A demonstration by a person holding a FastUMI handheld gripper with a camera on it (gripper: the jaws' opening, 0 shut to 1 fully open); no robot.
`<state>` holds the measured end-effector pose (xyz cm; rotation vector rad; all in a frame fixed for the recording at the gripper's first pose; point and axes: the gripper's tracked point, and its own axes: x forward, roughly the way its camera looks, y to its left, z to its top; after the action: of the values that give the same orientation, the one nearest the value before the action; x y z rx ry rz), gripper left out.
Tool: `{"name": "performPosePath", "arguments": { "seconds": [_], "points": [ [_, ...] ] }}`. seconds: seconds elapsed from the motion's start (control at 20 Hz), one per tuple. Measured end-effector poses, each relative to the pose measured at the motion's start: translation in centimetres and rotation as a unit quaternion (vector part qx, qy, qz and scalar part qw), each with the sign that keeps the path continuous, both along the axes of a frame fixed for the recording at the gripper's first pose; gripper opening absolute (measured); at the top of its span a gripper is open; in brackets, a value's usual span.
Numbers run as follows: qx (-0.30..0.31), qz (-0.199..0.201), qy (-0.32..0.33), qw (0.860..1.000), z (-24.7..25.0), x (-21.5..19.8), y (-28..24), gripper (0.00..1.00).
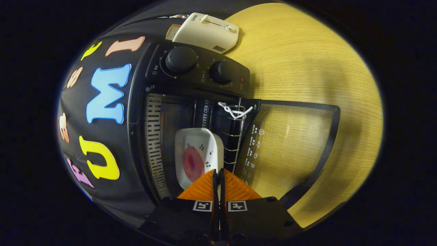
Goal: Open the toaster oven, put the food inside, and close the toaster oven door.
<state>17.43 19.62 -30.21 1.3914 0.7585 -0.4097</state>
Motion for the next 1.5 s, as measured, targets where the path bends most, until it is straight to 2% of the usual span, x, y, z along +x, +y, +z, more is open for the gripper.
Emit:
{"name": "performPosePath", "arguments": {
  "seconds": [0.15, 0.35, 0.45, 0.65, 0.9, 0.95, 1.15, 1.3, 1.5],
  "points": [
    [0.0, -0.015, -0.004, 1.0, -0.2, 1.4, 0.0, 0.02],
    [0.009, -0.024, -0.019, 0.999, 0.2, 2.9, 0.3, 0.07],
    [0.012, -0.02, -0.033, 0.999, 0.8, 3.1, 0.7, 0.12],
    [0.009, 0.013, -0.053, 0.998, 2.5, 2.2, 1.6, 0.75],
    [-0.035, 0.095, -0.057, 0.993, 3.6, -1.3, 2.5, 0.97],
    [-0.046, 0.118, -0.061, 0.99, 4.0, -2.3, 2.8, 0.97],
    [-0.123, 0.218, -0.065, 0.966, 4.0, -6.5, 3.4, 0.97],
    [-0.178, 0.288, -0.059, 0.939, 2.9, -9.8, 3.4, 0.97],
    [-0.249, 0.35, -0.061, 0.901, 2.1, -12.6, 2.5, 0.98]
  ]
}}
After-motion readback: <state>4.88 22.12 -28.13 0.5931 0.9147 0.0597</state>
